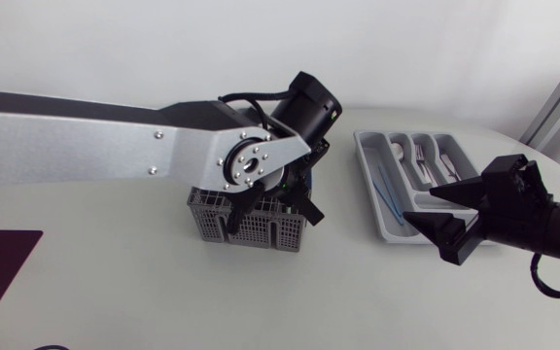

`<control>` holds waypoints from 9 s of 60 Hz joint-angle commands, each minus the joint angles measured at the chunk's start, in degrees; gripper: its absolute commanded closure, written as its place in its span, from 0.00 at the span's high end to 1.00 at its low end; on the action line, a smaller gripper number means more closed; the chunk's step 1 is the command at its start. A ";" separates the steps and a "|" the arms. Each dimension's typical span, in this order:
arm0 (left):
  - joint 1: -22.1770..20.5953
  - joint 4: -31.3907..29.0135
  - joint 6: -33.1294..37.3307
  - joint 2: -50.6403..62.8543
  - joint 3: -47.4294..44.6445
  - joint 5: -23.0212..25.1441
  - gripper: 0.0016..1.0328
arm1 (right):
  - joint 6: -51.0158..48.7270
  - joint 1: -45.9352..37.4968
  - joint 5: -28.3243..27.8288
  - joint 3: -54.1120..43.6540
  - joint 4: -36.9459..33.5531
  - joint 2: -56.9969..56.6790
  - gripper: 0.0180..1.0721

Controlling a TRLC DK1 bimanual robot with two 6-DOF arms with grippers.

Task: Unload the cutlery basket into the drawer organizer.

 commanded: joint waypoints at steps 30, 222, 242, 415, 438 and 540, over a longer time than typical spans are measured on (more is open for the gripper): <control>-4.47 -1.56 0.31 -7.23 0.09 -7.44 0.17 | -0.73 2.61 1.58 -1.28 -0.87 -2.64 0.87; 6.25 -5.78 -13.49 -8.55 8.44 38.18 0.18 | 4.37 37.77 27.51 6.98 19.43 11.15 0.06; 6.60 -5.87 -13.49 -8.81 9.14 38.36 0.22 | 4.28 37.85 27.16 6.54 19.17 10.63 0.06; 9.86 -19.23 3.38 -8.11 3.08 38.97 0.89 | -18.48 46.64 19.16 -4.62 -21.53 26.18 0.18; 9.86 -19.23 3.65 -8.29 2.02 38.97 0.89 | -7.67 40.05 25.31 6.01 -12.30 41.21 0.08; 10.91 -19.14 5.40 -11.19 -1.67 38.97 0.89 | -1.96 50.69 26.72 3.55 -12.91 32.86 0.87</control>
